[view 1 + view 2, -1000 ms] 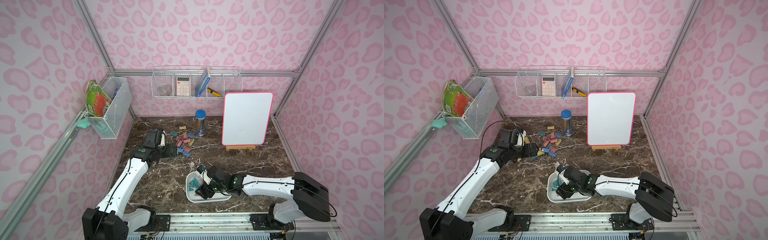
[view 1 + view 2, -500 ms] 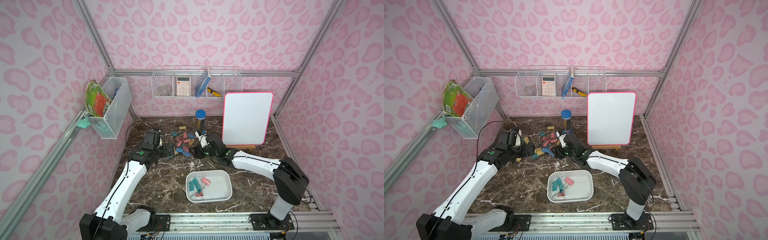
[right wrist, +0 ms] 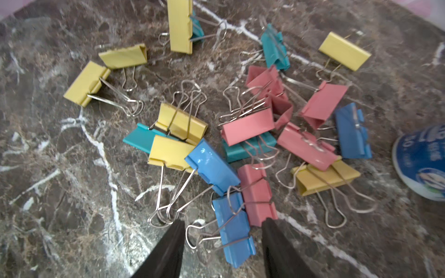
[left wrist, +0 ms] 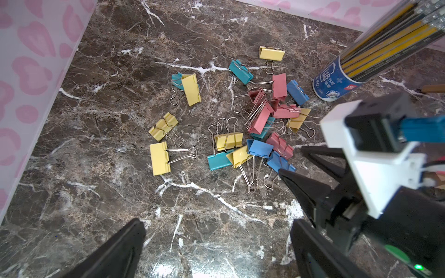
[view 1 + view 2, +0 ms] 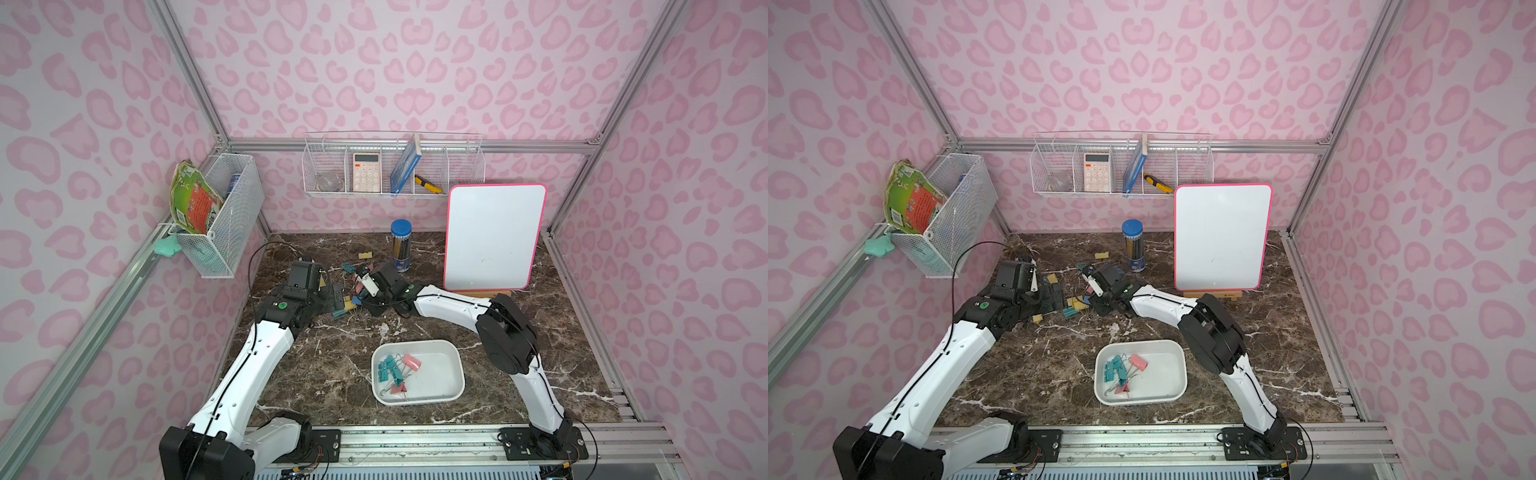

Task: Put the binder clips in the storage box
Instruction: Pick up the binder clip at the center of the board, then place the binder clip in the storage box.

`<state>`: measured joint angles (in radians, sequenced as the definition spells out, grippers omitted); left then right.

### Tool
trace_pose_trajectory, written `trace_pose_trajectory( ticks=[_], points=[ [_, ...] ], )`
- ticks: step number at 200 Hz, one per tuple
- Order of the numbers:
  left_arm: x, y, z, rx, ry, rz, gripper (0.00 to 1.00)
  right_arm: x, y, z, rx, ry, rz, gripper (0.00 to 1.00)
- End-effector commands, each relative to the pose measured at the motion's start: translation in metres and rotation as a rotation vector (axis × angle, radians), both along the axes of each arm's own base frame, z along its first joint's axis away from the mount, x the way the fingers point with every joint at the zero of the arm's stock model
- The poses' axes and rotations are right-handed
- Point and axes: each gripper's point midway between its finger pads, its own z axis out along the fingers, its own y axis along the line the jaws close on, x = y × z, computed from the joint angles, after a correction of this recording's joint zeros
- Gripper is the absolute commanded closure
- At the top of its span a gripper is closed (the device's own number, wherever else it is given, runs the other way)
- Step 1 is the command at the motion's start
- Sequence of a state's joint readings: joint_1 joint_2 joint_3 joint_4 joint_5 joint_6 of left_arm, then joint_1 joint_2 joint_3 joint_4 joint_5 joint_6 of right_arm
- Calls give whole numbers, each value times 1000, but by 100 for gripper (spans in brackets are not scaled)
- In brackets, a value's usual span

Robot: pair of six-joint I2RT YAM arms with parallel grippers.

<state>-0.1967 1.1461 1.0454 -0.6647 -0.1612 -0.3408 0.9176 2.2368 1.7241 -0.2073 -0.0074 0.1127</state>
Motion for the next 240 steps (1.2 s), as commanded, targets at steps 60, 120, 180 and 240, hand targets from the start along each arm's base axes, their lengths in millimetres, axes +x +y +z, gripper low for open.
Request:
trace_pose_trajectory(
  ticks=[60,120,180,240],
  points=[
    [-2,1,-1,7,15,-1,1,0,2,-18,-62,-6,-1,70],
    [-3,3,-1,9,15,2,1,-8,3,0,-19,-9,-2,100],
    [-3,-1,2,-11,-5,-15,1,-65,-39,95,288,42,-34,100],
    [-2,-7,2,-28,3,-43,1,-179,-91,66,298,202,-12,100]
  ],
)
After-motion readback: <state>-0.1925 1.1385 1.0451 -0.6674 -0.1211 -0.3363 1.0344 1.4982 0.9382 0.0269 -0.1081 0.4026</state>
